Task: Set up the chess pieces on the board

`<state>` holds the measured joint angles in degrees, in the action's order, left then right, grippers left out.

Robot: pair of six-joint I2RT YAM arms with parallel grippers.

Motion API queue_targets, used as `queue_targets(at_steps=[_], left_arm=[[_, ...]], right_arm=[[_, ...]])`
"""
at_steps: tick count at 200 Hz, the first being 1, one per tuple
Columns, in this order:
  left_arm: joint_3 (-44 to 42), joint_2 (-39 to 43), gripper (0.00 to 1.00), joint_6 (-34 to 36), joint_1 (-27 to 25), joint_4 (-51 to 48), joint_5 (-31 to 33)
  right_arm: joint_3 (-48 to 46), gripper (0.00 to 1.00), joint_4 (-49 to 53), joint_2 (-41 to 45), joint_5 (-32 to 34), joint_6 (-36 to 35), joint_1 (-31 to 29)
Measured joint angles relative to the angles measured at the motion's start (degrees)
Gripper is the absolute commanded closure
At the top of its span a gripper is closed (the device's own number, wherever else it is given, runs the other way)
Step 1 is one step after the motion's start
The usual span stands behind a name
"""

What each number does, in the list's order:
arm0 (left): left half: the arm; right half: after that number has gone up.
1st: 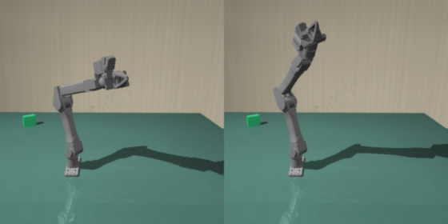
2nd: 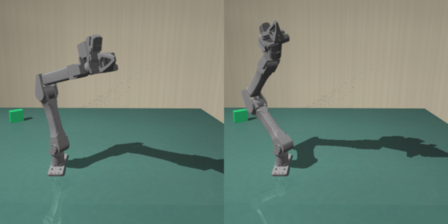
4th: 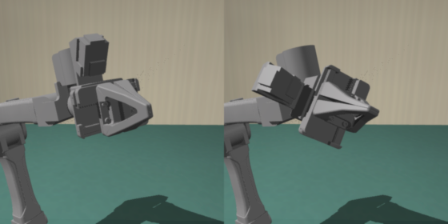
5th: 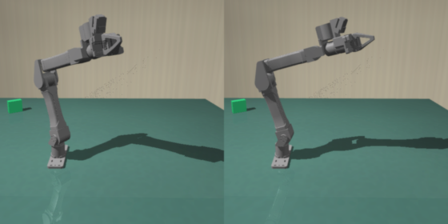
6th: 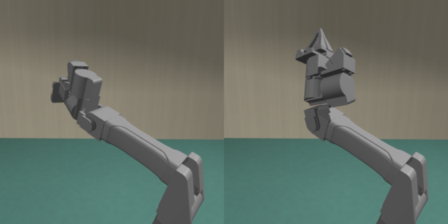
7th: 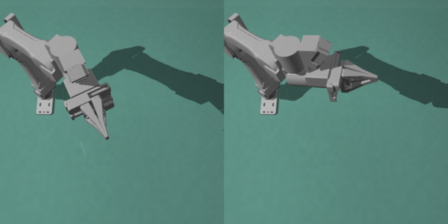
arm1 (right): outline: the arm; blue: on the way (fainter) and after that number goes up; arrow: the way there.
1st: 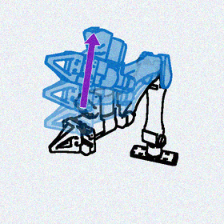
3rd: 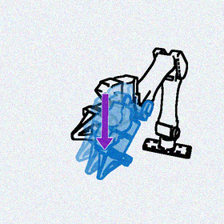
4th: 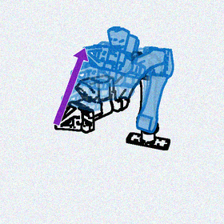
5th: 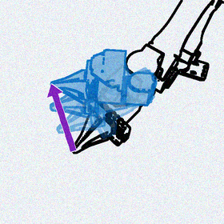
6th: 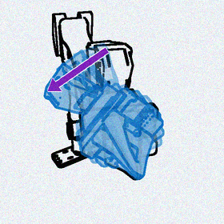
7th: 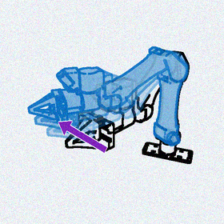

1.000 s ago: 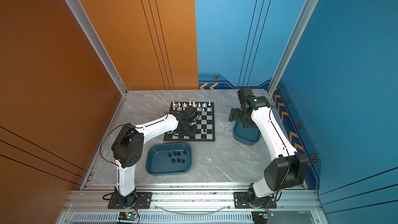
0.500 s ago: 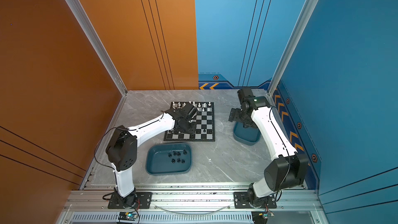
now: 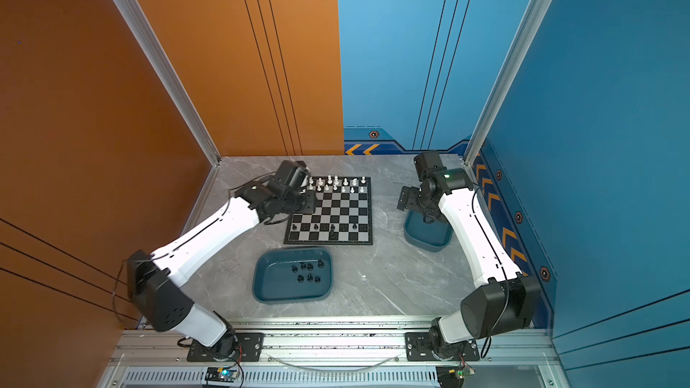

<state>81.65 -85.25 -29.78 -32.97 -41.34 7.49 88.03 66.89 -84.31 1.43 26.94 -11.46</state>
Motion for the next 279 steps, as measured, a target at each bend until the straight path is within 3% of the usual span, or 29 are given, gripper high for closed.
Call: queue_targets(at_steps=[45,71,99,131,187,279], left_arm=[[-18.43,17.73,0.52,-4.50,5.14,-3.23,4.50],[-29.11,26.08,0.52,-9.42,4.92,-4.81,4.96],[-34.95,28.55,0.52,-14.14,1.18,-5.81,5.55],[-37.31,26.36,0.52,-17.81,-4.52,-4.42,5.57],[-37.57,17.25,0.51,-19.58,-9.88,1.31,5.27],[-19.19,-2.47,0.52,-11.50,-14.34,4.37,1.86]], right_arm=[[0.00,0.00,-0.20,0.00,-0.42,0.02,-4.20],[0.00,0.00,-0.66,-0.02,-0.66,0.04,-6.78],[0.72,0.00,-0.96,-0.85,-0.83,0.04,-9.53],[0.87,0.00,-1.44,-1.81,-0.81,0.09,-11.80],[0.85,0.00,-1.46,-1.90,-0.44,0.55,-13.31],[-1.20,0.00,-1.40,1.27,1.81,2.67,-13.33]])
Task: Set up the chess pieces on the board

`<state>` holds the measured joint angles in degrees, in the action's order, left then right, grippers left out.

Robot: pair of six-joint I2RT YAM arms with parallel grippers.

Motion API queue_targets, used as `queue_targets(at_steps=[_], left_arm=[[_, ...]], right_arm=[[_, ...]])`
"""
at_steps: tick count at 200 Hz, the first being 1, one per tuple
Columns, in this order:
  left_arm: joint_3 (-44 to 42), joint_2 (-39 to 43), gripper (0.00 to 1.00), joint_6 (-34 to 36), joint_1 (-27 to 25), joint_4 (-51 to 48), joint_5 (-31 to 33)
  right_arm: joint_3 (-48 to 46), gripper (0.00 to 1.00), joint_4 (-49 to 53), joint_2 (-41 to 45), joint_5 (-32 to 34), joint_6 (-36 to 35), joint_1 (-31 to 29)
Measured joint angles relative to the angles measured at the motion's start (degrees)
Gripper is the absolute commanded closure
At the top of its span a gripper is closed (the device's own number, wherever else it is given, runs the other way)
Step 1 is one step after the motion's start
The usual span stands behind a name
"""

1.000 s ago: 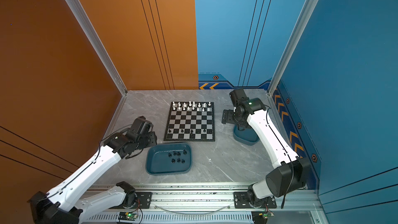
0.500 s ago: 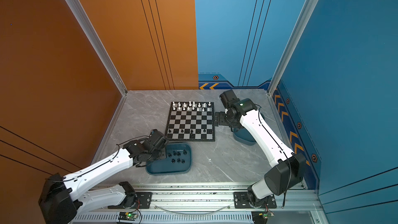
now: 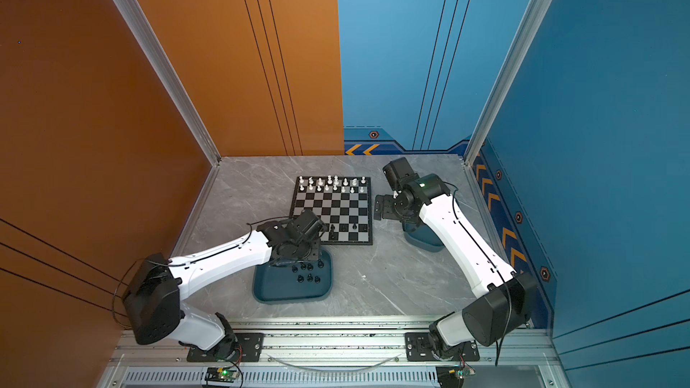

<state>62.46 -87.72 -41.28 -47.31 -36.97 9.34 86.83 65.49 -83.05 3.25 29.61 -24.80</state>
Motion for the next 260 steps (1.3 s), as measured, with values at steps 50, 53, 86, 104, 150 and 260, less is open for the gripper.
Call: queue_targets(at_steps=[50,53,86,104,150,260], left_arm=[[2.21,-4.72,0.58,2.08,-0.94,0.35,-2.60],[2.21,-4.90,0.58,2.08,-0.94,0.35,-2.73],[2.78,-7.06,0.61,2.56,-1.14,0.37,-3.65],[3.04,-8.04,0.62,2.73,-1.14,0.39,-4.02],[3.54,-9.29,0.63,2.93,-1.14,0.35,-4.52],[4.04,-11.45,0.67,2.93,-1.14,0.42,-4.94]], right_arm=[[-0.94,0.00,0.09,2.08,0.24,0.44,0.85],[-0.98,0.00,0.09,2.14,0.28,0.44,0.94],[-1.66,0.00,0.09,2.60,0.63,0.44,1.73],[-2.51,0.00,0.13,3.19,0.72,0.44,2.16],[-4.04,0.00,0.15,5.33,0.87,0.42,3.78],[-5.31,0.00,0.52,6.08,0.83,0.24,5.77]])
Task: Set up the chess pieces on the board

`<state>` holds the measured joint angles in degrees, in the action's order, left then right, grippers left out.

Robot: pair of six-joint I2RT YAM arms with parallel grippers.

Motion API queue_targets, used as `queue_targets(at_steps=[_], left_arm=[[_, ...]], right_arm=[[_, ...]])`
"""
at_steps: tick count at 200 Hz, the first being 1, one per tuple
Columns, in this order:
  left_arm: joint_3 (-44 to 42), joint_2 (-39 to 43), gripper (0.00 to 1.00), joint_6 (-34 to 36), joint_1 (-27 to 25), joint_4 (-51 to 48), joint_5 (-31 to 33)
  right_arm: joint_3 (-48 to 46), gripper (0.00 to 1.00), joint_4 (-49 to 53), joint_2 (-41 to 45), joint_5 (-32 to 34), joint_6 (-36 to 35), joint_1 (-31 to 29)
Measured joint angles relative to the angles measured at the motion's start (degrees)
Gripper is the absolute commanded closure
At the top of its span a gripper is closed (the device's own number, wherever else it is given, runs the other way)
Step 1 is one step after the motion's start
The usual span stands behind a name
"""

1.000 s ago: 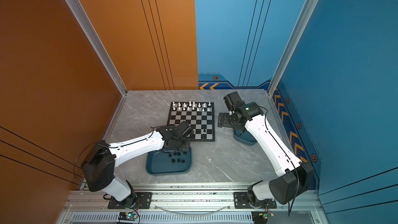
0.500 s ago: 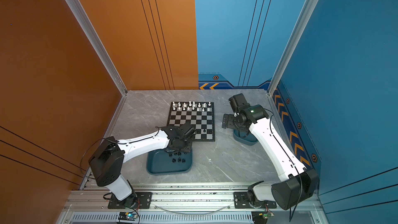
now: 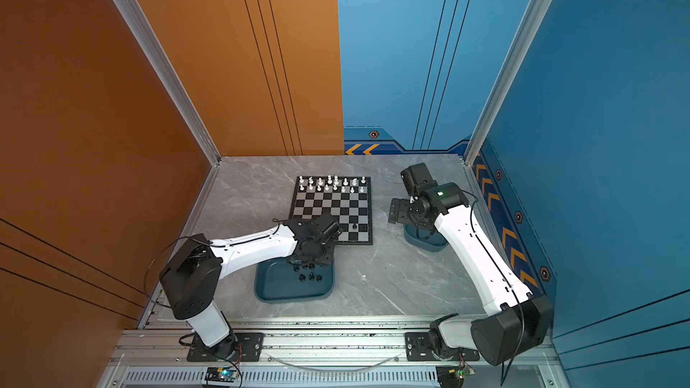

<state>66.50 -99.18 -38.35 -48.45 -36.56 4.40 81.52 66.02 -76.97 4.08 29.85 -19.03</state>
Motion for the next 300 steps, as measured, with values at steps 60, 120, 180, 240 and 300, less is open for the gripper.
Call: queue_targets(at_steps=[60,120,180,240,300], left_arm=[[0.79,-1.05,0.70,0.02,0.00,0.00,0.00],[0.94,-1.31,0.78,0.59,0.00,0.07,0.02],[0.94,-1.46,0.84,0.90,0.00,0.17,0.02],[0.96,-1.42,0.90,1.09,0.00,0.15,0.02],[2.25,1.53,0.91,1.73,0.04,-2.45,0.13]], right_arm=[[-0.33,0.00,0.02,0.13,-0.42,-0.04,1.11],[-1.09,0.00,0.02,1.42,-0.85,-0.04,1.86],[-1.53,0.00,0.04,1.66,-0.85,-0.04,1.86],[-1.68,0.00,0.02,1.66,-0.87,-0.04,1.90],[-1.68,0.00,0.00,1.66,-0.94,-0.02,1.90]])
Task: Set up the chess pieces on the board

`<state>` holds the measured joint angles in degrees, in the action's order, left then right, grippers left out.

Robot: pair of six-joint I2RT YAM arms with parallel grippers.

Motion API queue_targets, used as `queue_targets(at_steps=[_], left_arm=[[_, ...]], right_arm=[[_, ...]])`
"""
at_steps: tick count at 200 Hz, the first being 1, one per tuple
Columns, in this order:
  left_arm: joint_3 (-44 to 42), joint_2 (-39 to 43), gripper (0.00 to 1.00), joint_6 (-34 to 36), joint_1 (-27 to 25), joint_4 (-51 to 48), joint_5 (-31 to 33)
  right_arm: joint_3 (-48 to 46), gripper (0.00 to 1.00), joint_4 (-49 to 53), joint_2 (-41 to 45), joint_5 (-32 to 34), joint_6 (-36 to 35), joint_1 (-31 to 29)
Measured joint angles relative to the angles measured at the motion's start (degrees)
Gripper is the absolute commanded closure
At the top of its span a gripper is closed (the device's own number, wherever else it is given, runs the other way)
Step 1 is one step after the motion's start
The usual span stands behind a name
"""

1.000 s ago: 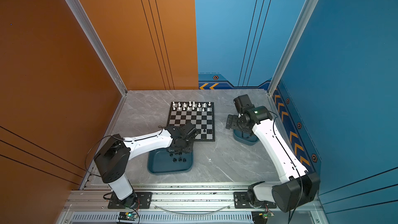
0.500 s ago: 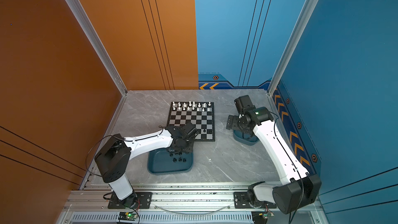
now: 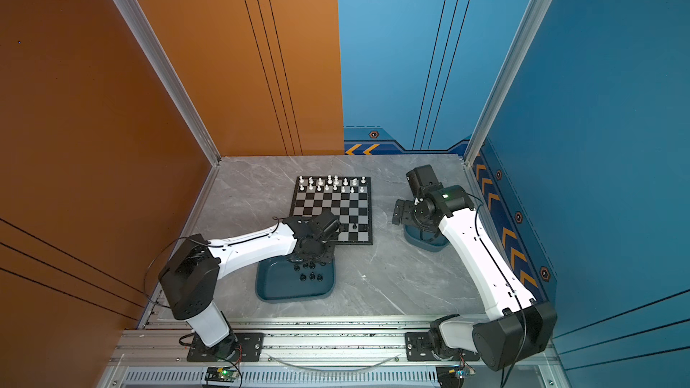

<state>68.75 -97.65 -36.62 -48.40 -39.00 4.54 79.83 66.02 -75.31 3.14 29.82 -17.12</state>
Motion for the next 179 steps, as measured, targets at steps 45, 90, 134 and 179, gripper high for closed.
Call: queue_targets(at_steps=[45,90,134,179], left_arm=[[0.94,5.01,0.90,0.76,0.61,-2.16,1.60],[3.96,9.20,0.88,2.25,3.08,-3.80,3.23],[5.05,9.64,0.89,4.24,5.84,-4.17,4.02],[6.05,6.36,0.90,6.23,6.93,-4.02,3.98]], right_arm=[[0.02,0.00,-0.02,0.00,-0.35,0.02,-0.09],[0.85,0.00,-0.02,-0.35,-0.37,0.02,-0.94],[2.40,0.00,-0.02,-1.38,-0.35,0.04,-1.64],[3.28,0.00,0.02,-1.64,-0.11,0.24,-1.75]])
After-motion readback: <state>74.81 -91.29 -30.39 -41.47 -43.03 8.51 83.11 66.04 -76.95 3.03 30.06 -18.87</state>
